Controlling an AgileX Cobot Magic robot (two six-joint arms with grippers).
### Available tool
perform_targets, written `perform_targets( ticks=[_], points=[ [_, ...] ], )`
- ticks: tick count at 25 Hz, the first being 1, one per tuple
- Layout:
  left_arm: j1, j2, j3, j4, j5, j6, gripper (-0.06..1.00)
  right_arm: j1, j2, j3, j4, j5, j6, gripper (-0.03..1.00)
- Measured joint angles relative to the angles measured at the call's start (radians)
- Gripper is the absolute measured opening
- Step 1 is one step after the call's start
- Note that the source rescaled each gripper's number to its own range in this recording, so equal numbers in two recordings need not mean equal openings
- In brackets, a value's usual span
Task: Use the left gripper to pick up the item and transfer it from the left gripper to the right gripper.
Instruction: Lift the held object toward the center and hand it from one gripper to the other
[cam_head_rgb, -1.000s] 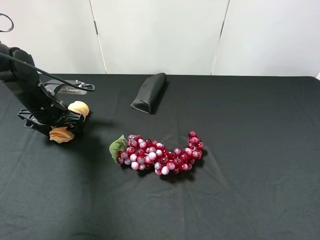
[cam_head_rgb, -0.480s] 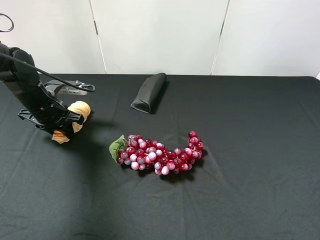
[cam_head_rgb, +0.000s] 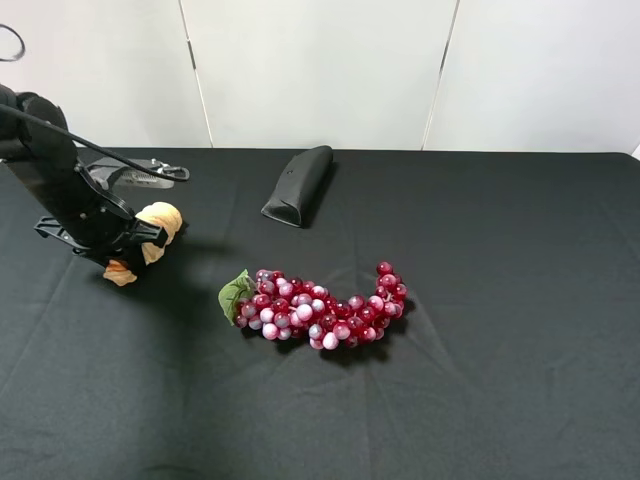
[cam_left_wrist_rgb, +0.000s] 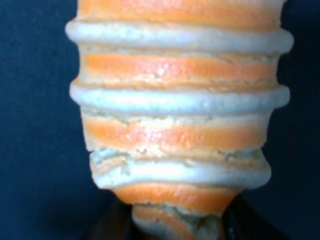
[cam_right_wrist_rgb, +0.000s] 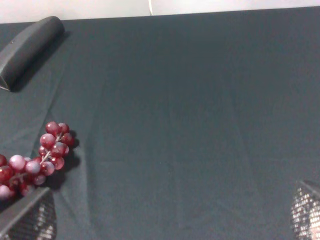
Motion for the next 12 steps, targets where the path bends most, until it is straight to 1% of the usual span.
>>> perform_targets(
  ticks=[2,7,12],
  points=[
    [0.000,-0.027,0.000,0.000,0.018,0.000,0.07,0.000,0.000,0.000,0.000,0.000,0.000,1.00],
    [0.000,-0.124,-0.002,0.002,0.107,0.000,0.06,0.000,0.000,0.000,0.000,0.000,0.000,1.00],
    [0.000,-0.223,-0.003,0.003,0.217,0.002,0.05,0.000,0.000,0.000,0.000,0.000,0.000,1.00]
  ],
)
